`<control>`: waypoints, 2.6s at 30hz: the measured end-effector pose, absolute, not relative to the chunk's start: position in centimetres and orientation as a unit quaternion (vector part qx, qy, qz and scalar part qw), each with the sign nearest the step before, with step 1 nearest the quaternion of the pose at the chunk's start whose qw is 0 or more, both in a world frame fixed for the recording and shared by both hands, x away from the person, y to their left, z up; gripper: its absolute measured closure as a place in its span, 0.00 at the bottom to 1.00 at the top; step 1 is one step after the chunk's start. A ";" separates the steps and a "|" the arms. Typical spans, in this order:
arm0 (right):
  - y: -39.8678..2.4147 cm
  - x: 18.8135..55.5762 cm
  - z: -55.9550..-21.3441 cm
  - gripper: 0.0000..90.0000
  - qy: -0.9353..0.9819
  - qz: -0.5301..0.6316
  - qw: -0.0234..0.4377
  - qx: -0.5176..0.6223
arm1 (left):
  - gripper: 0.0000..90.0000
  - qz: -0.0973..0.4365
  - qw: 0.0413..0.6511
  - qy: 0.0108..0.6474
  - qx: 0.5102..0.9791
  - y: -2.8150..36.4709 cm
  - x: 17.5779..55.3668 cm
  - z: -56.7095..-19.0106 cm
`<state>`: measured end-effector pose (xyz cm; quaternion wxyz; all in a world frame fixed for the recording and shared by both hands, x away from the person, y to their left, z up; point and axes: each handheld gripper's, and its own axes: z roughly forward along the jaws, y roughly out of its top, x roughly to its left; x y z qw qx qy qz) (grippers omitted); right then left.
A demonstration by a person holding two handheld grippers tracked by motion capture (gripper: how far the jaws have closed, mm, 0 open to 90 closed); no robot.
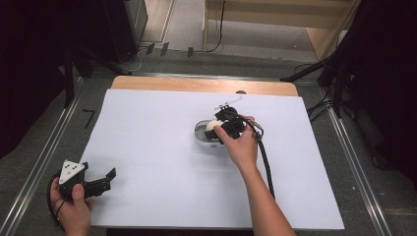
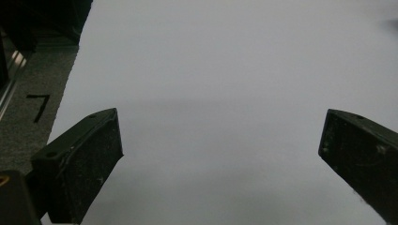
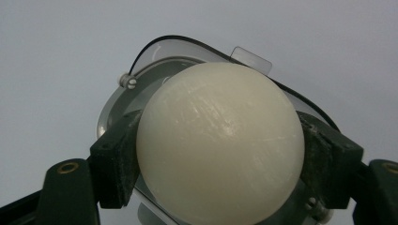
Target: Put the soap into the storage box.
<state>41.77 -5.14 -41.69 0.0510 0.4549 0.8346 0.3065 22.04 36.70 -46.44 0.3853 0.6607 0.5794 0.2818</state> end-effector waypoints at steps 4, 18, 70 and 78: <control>-5.1 41.8 -41.8 0.27 0.834 0.305 0.051 0.456 | 0.00 0.281 0.385 0.580 0.660 36.7 22.0 -46.4; -4.8 42.0 -42.4 0.27 0.834 0.299 0.043 0.462 | 0.00 0.280 0.386 0.581 0.660 36.8 22.1 -46.4; -6.7 41.1 -41.5 0.24 0.810 0.331 0.045 0.481 | 0.00 0.276 0.387 0.581 0.661 36.8 22.1 -46.4; -7.1 40.4 -40.6 0.22 0.810 0.341 0.056 0.474 | 0.00 0.277 0.385 0.581 0.661 36.7 22.1 -46.4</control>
